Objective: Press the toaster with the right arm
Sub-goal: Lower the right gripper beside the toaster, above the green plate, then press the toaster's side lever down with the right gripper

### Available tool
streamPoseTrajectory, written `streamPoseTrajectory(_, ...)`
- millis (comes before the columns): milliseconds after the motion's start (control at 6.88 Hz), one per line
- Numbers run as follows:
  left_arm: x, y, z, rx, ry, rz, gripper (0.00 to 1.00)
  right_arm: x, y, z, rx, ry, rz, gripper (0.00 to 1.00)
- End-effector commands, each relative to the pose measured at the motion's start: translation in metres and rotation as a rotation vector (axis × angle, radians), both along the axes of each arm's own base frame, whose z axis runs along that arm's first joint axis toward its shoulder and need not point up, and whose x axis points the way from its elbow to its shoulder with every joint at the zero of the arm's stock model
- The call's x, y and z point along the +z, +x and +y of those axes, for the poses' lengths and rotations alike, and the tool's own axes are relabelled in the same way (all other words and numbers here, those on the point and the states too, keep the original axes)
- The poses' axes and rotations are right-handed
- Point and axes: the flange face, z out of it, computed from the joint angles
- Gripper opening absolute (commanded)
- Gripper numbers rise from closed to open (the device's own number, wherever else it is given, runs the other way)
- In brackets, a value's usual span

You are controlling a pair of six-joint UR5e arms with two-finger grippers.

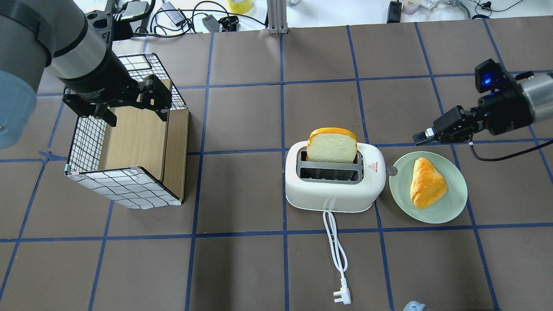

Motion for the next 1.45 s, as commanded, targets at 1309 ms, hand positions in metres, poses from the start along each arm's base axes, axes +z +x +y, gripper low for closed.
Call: streamPoseTrajectory(1309, 0.000, 0.000, 0.000, 0.000, 0.000, 0.000, 1.00, -0.096, 0.010, 0.023, 0.007, -0.034, -0.047, 0.00)
